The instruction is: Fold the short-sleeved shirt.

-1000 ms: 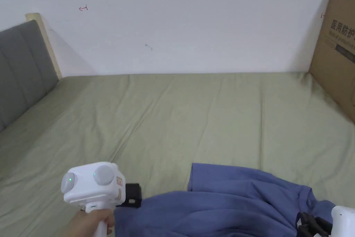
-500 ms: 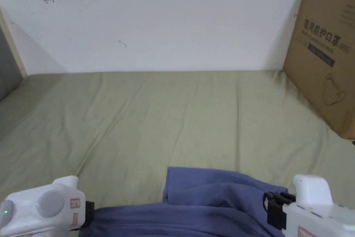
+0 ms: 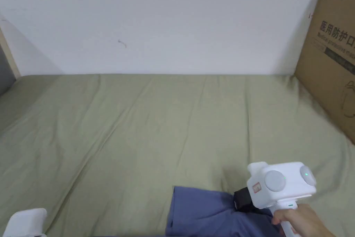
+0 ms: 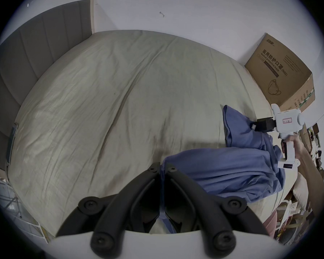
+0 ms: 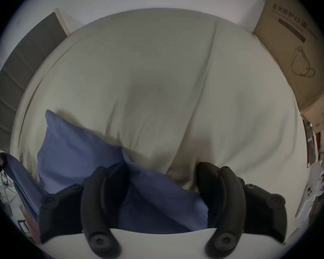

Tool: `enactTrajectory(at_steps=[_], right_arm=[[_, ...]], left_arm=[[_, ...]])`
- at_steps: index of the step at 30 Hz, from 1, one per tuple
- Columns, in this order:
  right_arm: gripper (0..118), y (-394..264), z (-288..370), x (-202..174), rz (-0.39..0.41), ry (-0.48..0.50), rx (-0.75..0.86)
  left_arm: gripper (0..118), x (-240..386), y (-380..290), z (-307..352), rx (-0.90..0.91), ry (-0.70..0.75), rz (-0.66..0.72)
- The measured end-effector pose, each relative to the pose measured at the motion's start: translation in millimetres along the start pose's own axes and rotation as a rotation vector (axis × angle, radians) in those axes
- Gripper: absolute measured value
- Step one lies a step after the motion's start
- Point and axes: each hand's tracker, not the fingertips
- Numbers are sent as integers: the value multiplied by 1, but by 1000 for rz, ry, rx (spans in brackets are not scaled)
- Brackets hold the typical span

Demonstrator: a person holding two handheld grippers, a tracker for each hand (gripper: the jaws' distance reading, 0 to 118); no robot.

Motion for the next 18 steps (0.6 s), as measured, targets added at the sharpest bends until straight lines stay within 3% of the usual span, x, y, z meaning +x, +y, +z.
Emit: enactTrajectory(at_steps=[2, 3, 4, 6, 7, 12, 18], right_arm=[[56, 0, 11, -4, 78, -39, 6], [29, 1, 13, -4, 119, -87, 0], [2, 5, 15, -2, 82, -72, -7], [2, 9, 31, 8, -60, 5, -4], [2, 10, 46, 11, -78, 15, 41], [2, 22, 137, 23, -39, -58, 187], [2, 36, 279, 55, -119, -93, 415]], left_arm=[[2, 4, 2, 2, 1, 14, -29], [2, 6, 5, 4, 1, 22, -48], [2, 7, 5, 9, 12, 26, -50], [2, 10, 10, 19, 46, 41, -65], [2, 11, 13, 26, 53, 53, -67], [2, 19, 34, 63, 149, 90, -115], [2, 24, 83, 126, 290, 74, -70]])
